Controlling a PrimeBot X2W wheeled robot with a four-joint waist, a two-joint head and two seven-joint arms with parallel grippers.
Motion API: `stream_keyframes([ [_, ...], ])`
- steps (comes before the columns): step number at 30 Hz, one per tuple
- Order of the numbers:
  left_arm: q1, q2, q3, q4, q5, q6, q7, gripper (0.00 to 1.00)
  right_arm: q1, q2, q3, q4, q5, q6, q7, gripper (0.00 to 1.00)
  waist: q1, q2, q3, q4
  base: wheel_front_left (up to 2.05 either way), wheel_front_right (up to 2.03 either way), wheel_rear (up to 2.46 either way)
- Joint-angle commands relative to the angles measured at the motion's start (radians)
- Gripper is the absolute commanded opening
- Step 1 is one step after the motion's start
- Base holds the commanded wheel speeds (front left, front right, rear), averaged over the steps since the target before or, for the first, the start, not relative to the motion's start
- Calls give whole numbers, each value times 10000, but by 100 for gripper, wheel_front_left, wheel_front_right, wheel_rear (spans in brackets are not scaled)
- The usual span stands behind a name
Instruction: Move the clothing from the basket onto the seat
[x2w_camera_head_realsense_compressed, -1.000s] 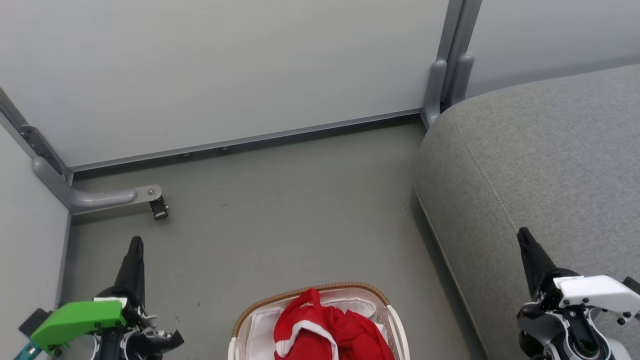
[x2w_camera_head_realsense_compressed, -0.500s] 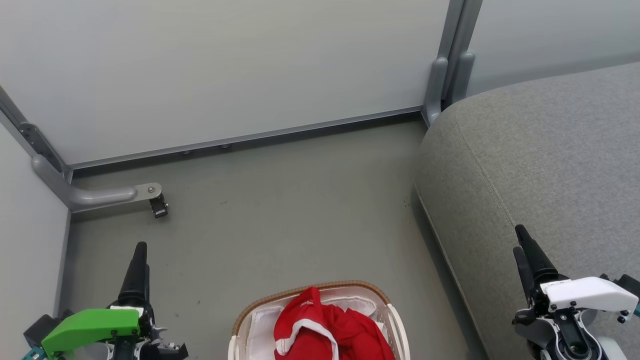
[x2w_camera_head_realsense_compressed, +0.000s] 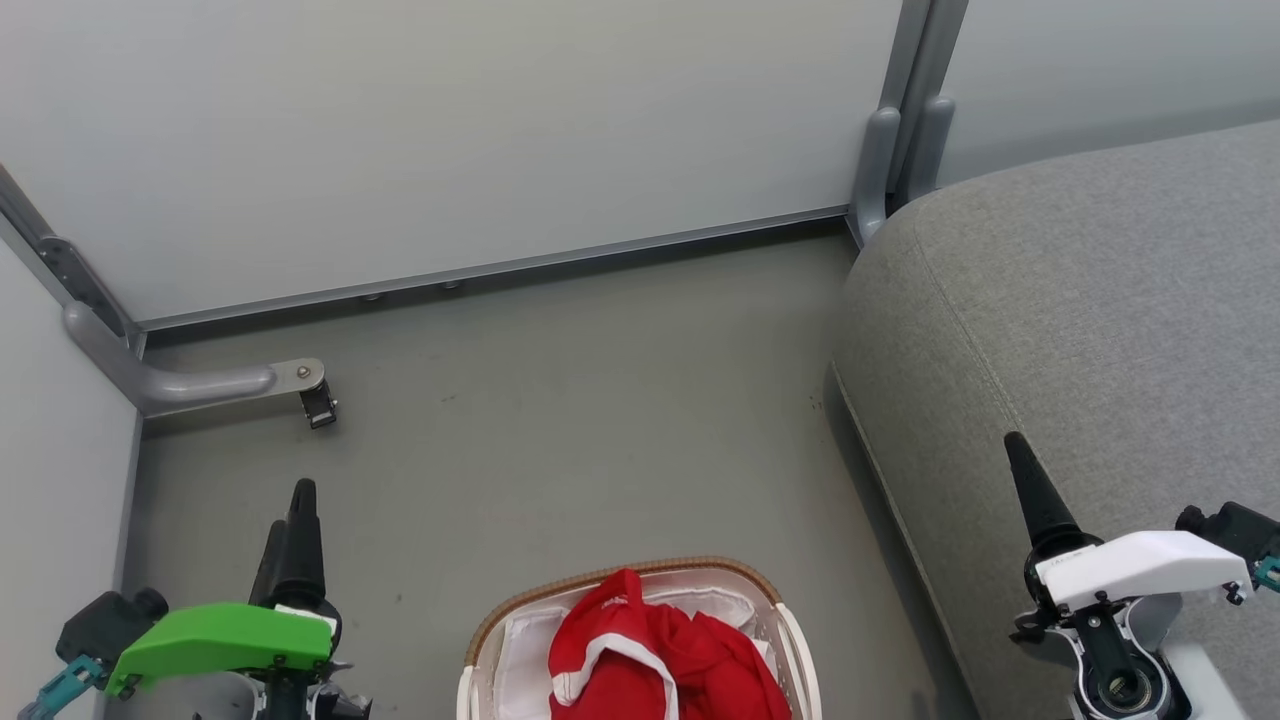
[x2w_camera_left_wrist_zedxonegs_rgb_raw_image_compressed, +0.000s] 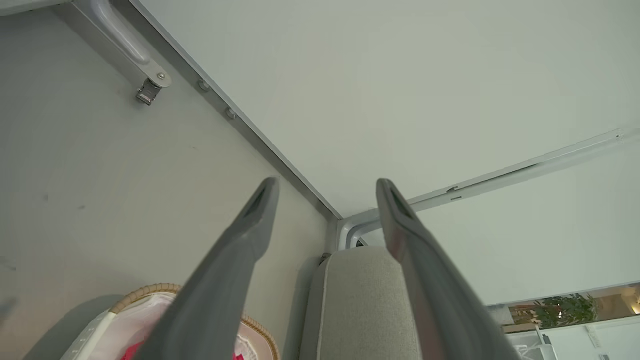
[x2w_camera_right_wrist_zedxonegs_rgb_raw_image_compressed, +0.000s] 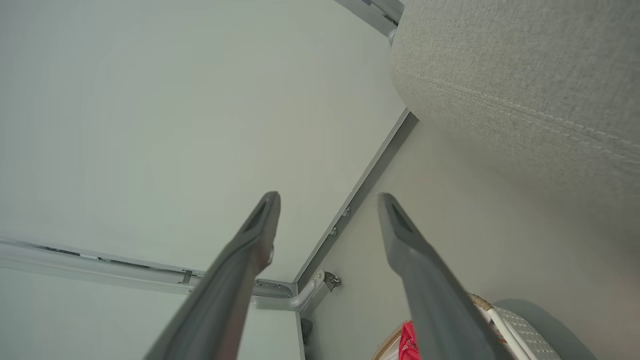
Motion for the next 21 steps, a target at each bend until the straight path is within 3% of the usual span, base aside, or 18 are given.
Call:
stream_keyframes([
  [1, -343, 144, -92, -69, 515, 20, -126, 100, -343, -130, 88, -74, -434, 3, -110, 100, 0, 4, 6, 4, 0, 0, 0],
  [21, -359, 481, -944, 329, 3732, 732, -814, 100, -574, -340, 719, 574, -3473, 3, -796, 100, 0, 7, 87, 54, 0, 0, 0],
])
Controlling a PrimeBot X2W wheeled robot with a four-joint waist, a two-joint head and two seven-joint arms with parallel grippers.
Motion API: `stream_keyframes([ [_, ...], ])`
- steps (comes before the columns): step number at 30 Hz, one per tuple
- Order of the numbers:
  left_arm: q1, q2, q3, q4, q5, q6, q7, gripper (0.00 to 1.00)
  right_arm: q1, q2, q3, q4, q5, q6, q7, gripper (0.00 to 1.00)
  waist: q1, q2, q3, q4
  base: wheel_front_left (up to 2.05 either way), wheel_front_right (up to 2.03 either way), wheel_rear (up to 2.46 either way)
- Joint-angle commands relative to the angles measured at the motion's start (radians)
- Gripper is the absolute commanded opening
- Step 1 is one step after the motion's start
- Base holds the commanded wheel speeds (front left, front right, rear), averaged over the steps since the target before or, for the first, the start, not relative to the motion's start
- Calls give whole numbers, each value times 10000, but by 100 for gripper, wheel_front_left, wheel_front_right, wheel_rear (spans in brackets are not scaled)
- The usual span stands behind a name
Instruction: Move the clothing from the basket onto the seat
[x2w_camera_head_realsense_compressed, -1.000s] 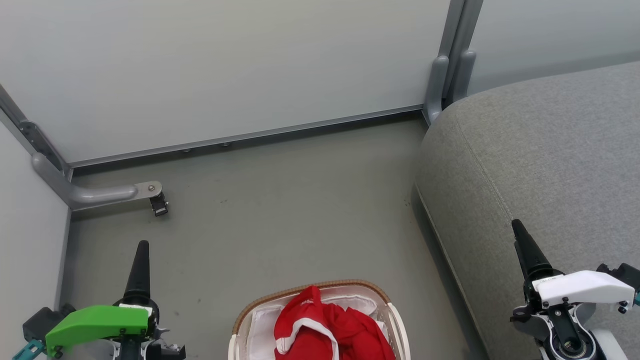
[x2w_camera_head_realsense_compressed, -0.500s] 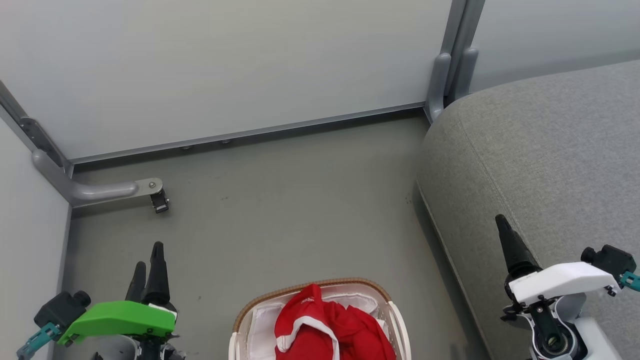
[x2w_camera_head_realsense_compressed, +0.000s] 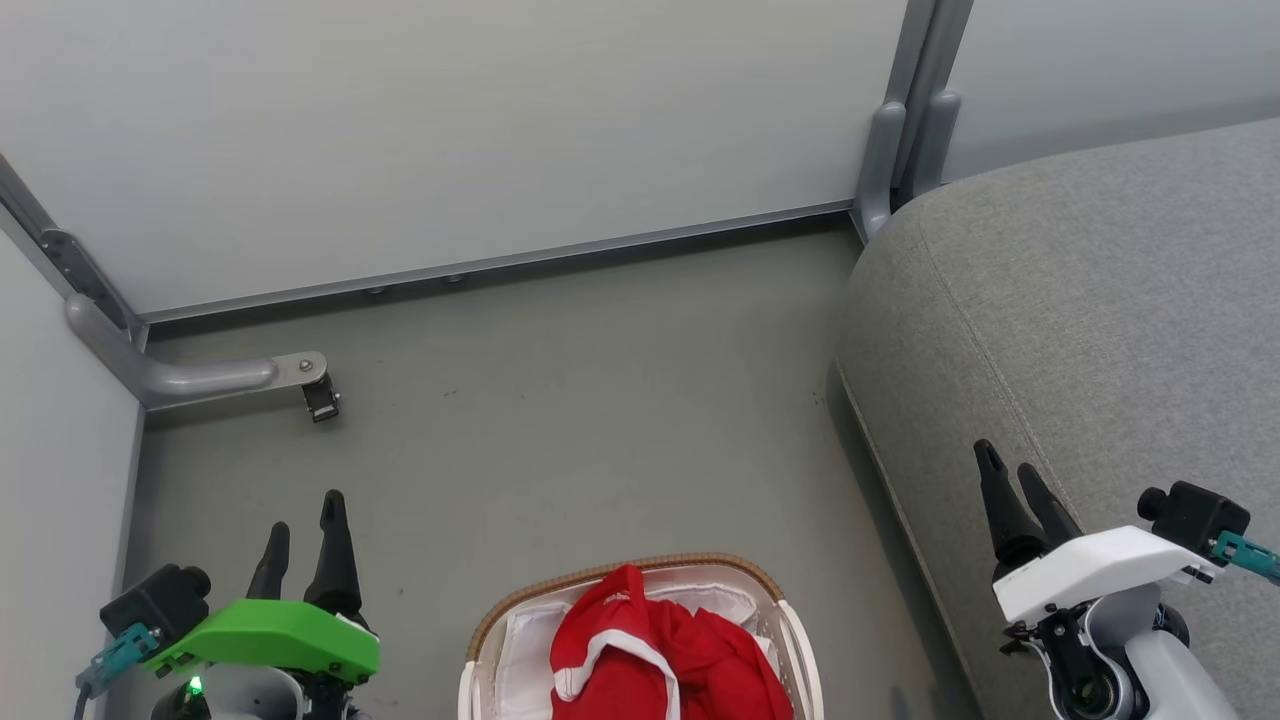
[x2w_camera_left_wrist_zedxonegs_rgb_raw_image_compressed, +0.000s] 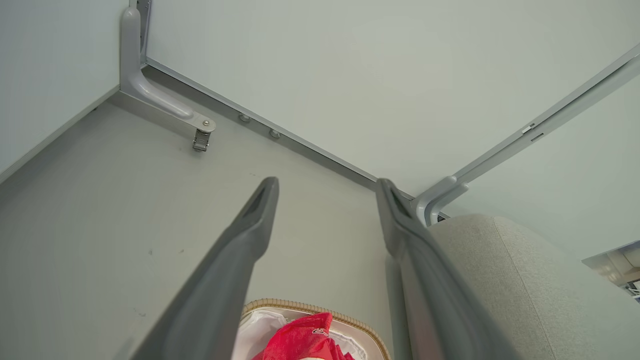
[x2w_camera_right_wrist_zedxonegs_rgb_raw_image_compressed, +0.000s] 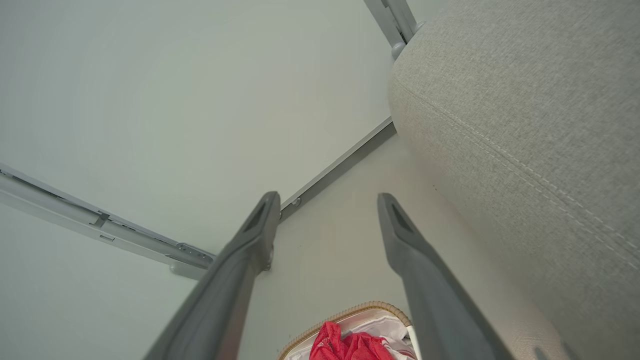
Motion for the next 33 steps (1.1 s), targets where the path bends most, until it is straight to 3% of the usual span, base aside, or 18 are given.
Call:
stream_keyframes([
  [1, -255, 142, -84, -69, 348, 85, -98, 100, -289, -124, 50, -38, -322, 2, -104, 100, 0, 6, 2, 1, 0, 0, 0],
  [33, -329, 97, -471, 328, 3714, 367, -953, 100, -649, -341, 671, 549, -3703, 3, -953, 100, 0, 11, 263, 42, 0, 0, 0],
])
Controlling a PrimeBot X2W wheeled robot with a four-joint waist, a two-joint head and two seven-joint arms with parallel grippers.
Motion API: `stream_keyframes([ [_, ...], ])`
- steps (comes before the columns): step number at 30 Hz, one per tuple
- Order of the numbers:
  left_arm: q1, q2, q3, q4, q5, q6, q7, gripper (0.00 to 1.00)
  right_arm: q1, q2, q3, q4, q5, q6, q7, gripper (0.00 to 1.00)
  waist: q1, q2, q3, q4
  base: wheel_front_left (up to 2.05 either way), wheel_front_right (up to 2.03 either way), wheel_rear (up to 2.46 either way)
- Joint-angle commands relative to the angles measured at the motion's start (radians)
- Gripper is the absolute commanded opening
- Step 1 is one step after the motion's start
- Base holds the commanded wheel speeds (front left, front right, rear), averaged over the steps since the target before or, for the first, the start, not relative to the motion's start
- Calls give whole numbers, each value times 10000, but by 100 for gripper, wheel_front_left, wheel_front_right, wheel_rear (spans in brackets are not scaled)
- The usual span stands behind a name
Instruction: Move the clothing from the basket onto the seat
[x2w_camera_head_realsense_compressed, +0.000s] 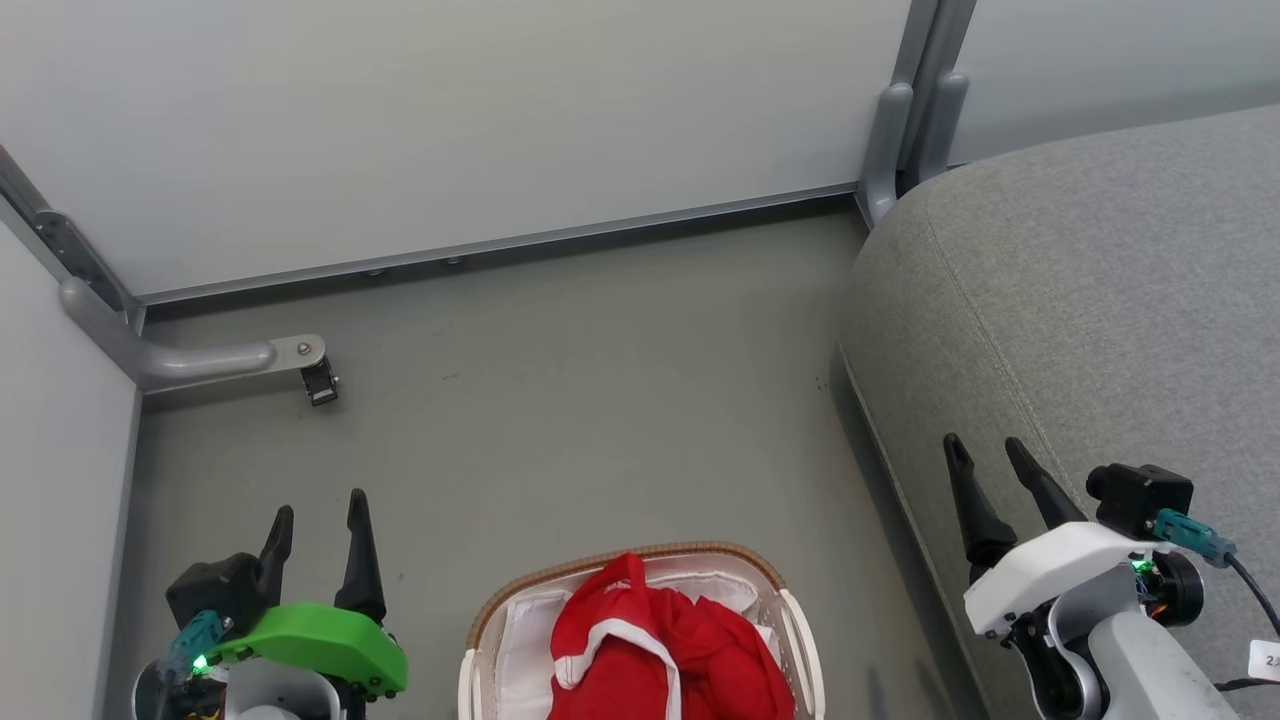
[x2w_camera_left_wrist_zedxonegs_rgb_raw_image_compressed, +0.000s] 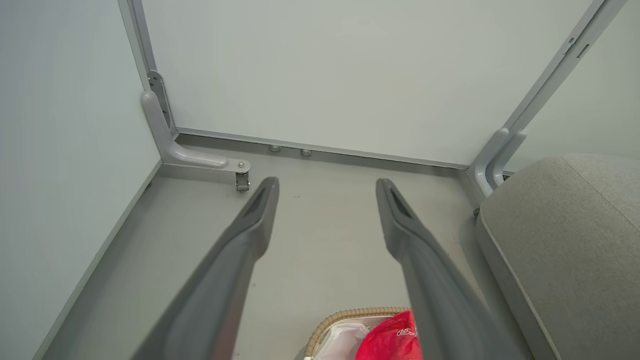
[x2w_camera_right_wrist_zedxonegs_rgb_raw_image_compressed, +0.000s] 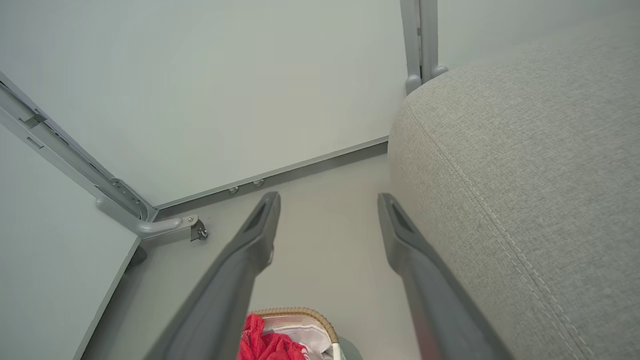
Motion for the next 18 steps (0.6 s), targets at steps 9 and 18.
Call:
stream_keyframes([
  [9, -198, -10, -56, -63, 1089, 34, -254, 100, -293, -148, 195, 50, -940, 3, -271, 100, 0, 13, 58, 3, 0, 0, 0],
  [18, -132, -22, -101, -70, 1901, 40, -445, 100, -287, -102, 321, 157, -1684, 2, -460, 100, 0, 14, 79, -17, 0, 0, 0],
])
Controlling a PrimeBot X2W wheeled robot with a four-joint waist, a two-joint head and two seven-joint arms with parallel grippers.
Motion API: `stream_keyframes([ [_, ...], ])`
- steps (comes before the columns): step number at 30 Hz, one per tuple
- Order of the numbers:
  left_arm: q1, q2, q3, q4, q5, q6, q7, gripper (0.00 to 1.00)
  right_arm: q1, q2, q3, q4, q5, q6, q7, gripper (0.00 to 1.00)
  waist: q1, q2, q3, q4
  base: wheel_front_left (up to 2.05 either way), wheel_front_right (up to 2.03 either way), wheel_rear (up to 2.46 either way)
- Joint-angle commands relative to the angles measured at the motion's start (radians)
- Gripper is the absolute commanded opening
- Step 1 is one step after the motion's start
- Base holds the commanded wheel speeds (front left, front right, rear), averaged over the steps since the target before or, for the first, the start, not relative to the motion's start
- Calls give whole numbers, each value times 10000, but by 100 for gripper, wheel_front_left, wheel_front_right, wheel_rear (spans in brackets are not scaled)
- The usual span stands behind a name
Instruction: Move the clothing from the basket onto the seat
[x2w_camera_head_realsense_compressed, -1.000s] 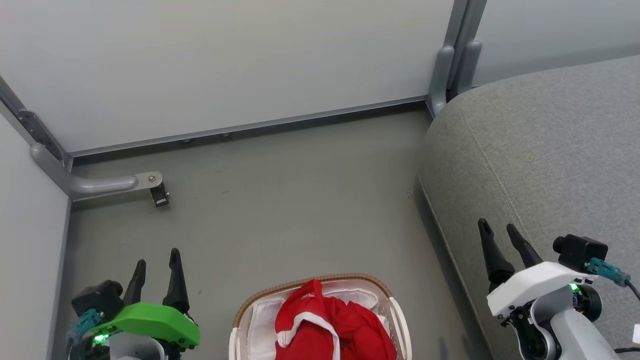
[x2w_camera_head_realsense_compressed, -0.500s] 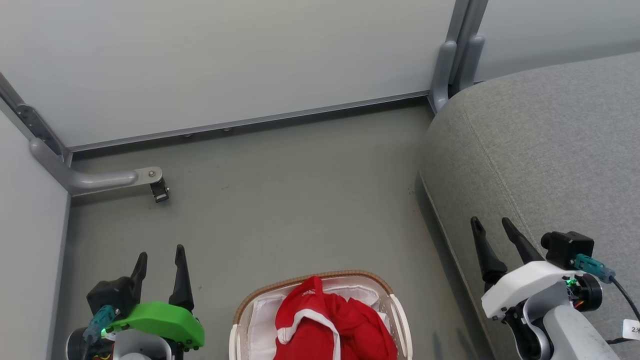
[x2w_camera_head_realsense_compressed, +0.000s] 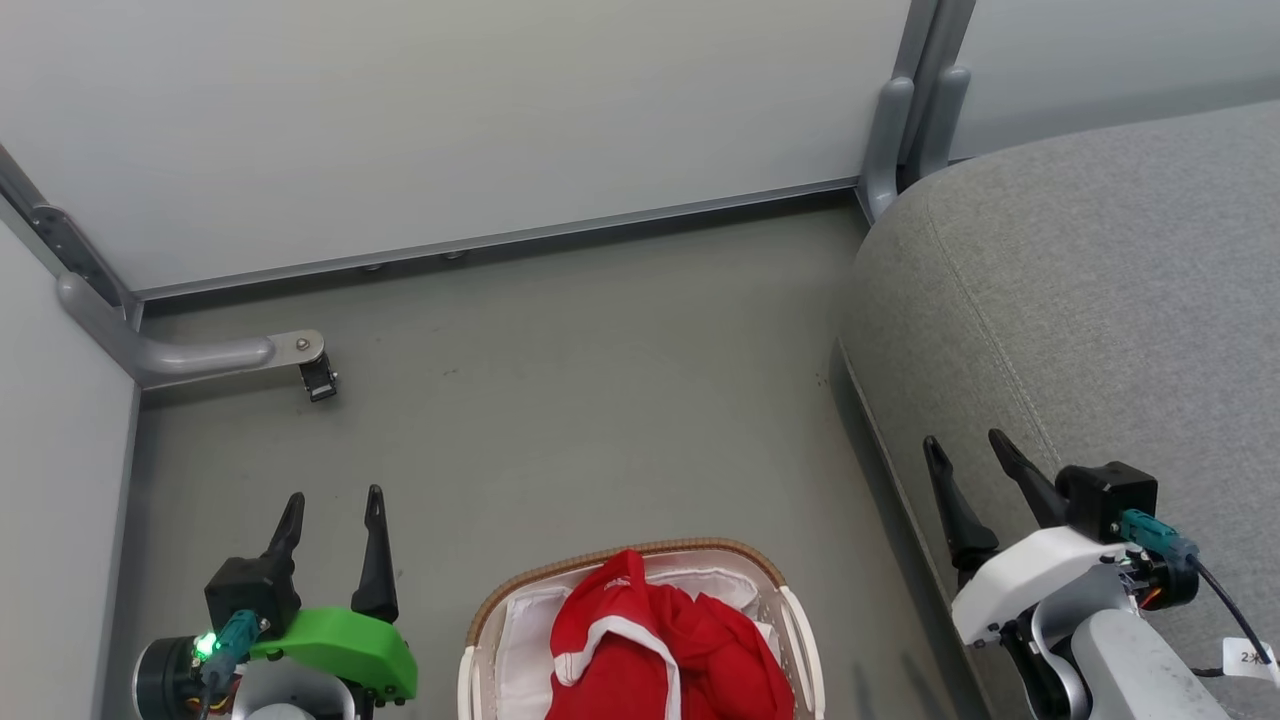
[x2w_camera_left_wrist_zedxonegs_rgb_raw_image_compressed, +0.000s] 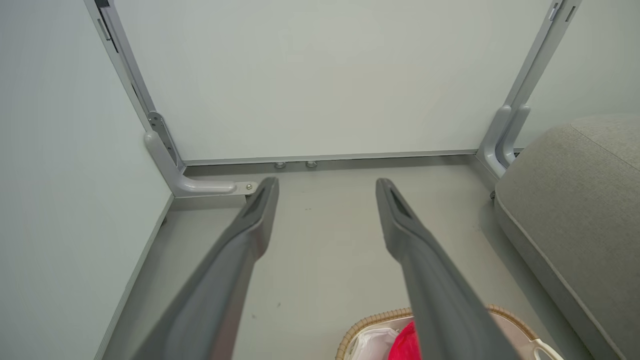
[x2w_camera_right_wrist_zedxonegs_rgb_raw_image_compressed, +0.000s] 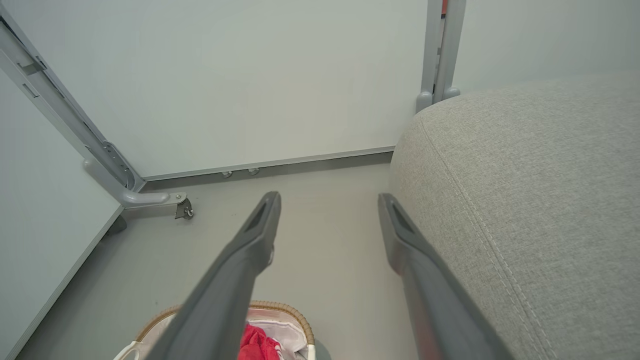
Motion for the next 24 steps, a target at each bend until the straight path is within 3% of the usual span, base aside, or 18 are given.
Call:
stream_keyframes([
  [1, -114, -5, 2, -41, 240, 30, -86, 100, -135, -42, 30, 18, -215, 0, -102, 100, 0, 14, -2, -9, 0, 0, 0],
  [13, 1, -98, -79, 56, 1154, -113, -313, 100, -173, -37, 181, 326, -1011, 0, -324, 100, 0, 16, 123, -145, 0, 0, 0],
  [24, -905, -329, -565, 688, 1826, -602, -497, 100, -991, -122, 488, -50, -1628, -1, -509, 100, 0, 17, 1801, -1048, 0, 0, 0],
])
